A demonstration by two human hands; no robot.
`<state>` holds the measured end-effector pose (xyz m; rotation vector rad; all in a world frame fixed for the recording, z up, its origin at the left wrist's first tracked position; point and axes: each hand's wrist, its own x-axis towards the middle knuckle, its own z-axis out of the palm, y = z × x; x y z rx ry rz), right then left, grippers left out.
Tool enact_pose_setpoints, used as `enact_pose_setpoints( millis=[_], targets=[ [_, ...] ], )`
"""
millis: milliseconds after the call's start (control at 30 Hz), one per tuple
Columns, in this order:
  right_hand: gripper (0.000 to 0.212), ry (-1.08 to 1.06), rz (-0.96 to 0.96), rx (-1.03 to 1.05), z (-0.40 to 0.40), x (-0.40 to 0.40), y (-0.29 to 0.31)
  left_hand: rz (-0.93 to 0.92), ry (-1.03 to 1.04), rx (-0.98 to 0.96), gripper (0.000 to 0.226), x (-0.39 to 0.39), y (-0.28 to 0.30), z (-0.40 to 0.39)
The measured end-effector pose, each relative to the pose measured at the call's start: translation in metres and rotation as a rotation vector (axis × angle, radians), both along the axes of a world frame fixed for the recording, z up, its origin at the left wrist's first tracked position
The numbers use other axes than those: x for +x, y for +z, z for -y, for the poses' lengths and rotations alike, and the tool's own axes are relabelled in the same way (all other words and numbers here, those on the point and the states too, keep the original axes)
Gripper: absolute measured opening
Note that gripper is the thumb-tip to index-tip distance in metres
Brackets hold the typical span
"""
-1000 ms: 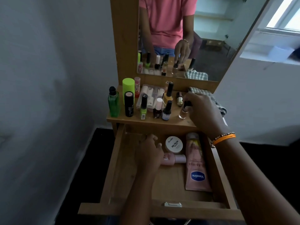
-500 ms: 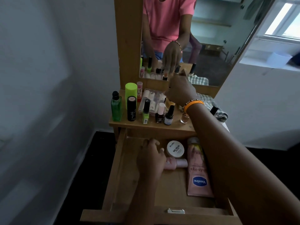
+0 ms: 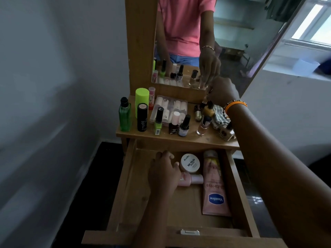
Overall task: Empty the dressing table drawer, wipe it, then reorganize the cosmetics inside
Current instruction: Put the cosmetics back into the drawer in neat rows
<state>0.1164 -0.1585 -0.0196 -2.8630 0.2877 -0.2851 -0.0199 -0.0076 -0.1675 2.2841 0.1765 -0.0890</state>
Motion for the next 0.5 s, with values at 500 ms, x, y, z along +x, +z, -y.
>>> enact_pose_setpoints(
  millis=[500],
  targets=[
    [0.042,0.318,-0.167,-0.123,-0.046,0.015,-0.009,0.162,0.086,-0.113,0.017,0.000,0.010,0.000]
  ],
)
